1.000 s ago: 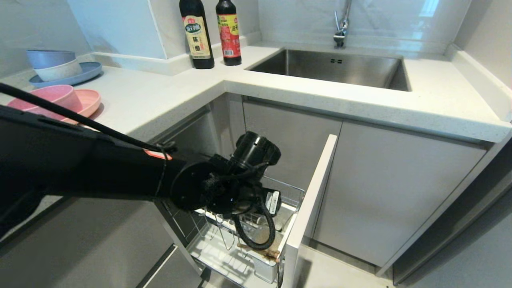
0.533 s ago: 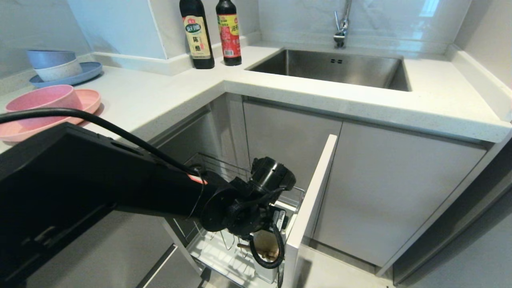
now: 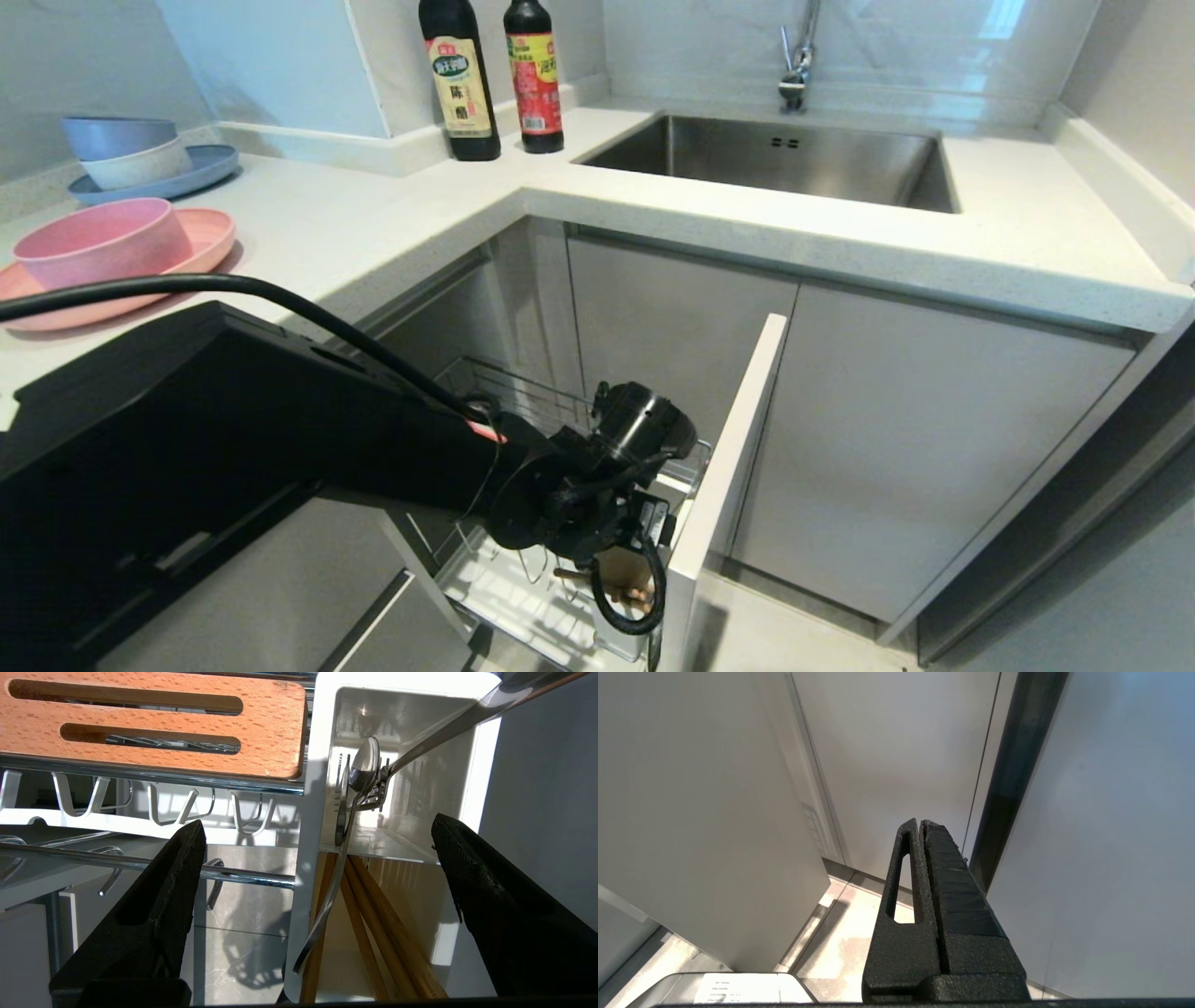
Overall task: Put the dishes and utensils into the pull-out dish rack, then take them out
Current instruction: Take the spoon out of the cupboard
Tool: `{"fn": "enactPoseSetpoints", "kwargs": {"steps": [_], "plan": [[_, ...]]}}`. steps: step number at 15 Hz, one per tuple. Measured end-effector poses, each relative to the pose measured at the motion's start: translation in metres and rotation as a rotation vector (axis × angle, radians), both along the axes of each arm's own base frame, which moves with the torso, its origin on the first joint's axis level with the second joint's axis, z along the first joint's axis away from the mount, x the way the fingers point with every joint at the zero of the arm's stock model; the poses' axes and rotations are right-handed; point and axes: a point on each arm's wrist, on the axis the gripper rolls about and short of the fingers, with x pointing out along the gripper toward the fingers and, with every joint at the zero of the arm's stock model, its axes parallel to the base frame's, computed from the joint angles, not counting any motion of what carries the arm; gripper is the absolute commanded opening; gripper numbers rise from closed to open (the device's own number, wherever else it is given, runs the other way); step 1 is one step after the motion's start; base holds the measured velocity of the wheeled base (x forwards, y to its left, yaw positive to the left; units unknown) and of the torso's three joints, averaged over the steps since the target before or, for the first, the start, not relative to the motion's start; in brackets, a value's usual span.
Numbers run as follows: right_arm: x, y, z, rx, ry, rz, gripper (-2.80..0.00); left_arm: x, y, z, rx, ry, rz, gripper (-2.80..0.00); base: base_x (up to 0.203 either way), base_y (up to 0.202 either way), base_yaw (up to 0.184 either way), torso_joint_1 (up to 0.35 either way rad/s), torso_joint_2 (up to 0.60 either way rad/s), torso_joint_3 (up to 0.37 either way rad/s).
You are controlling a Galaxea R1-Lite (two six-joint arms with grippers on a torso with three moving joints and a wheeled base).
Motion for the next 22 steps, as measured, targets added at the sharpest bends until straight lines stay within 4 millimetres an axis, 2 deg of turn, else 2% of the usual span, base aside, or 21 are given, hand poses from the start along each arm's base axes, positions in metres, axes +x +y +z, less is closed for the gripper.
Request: {"fn": "enactPoseSetpoints", "kwargs": {"steps": [3, 4, 19, 22], "plan": [[0.000, 0.000, 0.000, 0.000, 0.000, 0.000, -2.80, 0.000, 0.000, -0.002, 0.008, -0.003, 0.006, 0.00, 0.000, 0.000, 0.000, 0.000, 0.00, 0.000], [0.000, 0.000, 0.000, 0.000, 0.000, 0.000, -2.80, 0.001, 0.000, -0.002, 0.009, -0.003, 0.006, -2.80, 0.000, 0.000, 0.000, 0.000, 0.00, 0.000], [0.000, 0.000, 0.000, 0.000, 0.000, 0.000, -2.80, 0.004, -0.003, -0.004, 0.010, -0.035, 0.034, -2.80, 0.000, 0.000, 0.000, 0.000, 0.00, 0.000], [0.000, 0.000, 0.000, 0.000, 0.000, 0.001, -2.80, 0.002, -0.001, 0.010, -0.002, -0.065, 0.045, -2.80, 0.000, 0.000, 0.000, 0.000, 0.00, 0.000]]}}
